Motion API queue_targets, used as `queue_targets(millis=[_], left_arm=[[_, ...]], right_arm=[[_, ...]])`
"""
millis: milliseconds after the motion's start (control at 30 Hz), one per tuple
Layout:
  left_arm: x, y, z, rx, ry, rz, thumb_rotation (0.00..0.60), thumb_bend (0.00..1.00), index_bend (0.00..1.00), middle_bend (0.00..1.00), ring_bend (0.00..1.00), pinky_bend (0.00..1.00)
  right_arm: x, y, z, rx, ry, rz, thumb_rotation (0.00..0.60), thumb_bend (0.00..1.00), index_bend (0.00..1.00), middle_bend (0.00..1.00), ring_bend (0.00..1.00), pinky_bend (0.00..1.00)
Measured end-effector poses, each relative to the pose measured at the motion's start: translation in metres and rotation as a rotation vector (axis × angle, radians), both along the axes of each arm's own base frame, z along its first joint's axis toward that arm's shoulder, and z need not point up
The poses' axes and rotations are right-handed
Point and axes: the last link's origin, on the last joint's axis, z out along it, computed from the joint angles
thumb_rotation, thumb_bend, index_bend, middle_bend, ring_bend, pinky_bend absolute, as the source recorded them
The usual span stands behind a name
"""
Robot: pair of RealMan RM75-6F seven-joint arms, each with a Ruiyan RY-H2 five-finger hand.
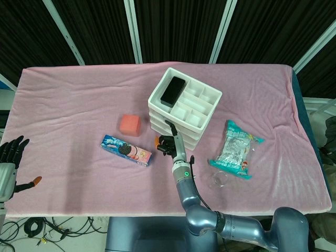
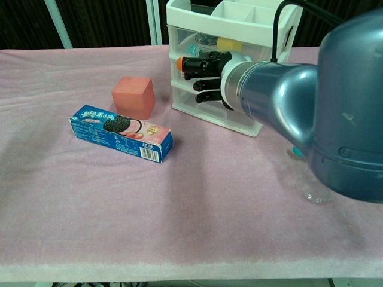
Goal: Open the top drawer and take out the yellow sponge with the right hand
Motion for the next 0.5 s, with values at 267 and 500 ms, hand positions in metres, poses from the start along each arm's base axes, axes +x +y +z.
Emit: queue_targets(millis=[267,500], left_arm=[[0.0003,0.0,-0.0001,0.0,0.0,0.0,0.6,0.0,0.0,0.0,0.0,0.0],[0.0004,0.0007,-0.0008,-0.002,0.0,0.0,0.6,0.0,0.0,0.0,0.0,0.0]], right_arm=[[-0.0034,-0.0008,0.0001,0.004,-0.002,-0.012,0.6,0.44,0.05,0.79,0.87,0.79],[-0.002,-0.0013,0.0007,0.006,-0.012,-0.015,0.6,0.44,0.05,0.79,0.87,0.79]])
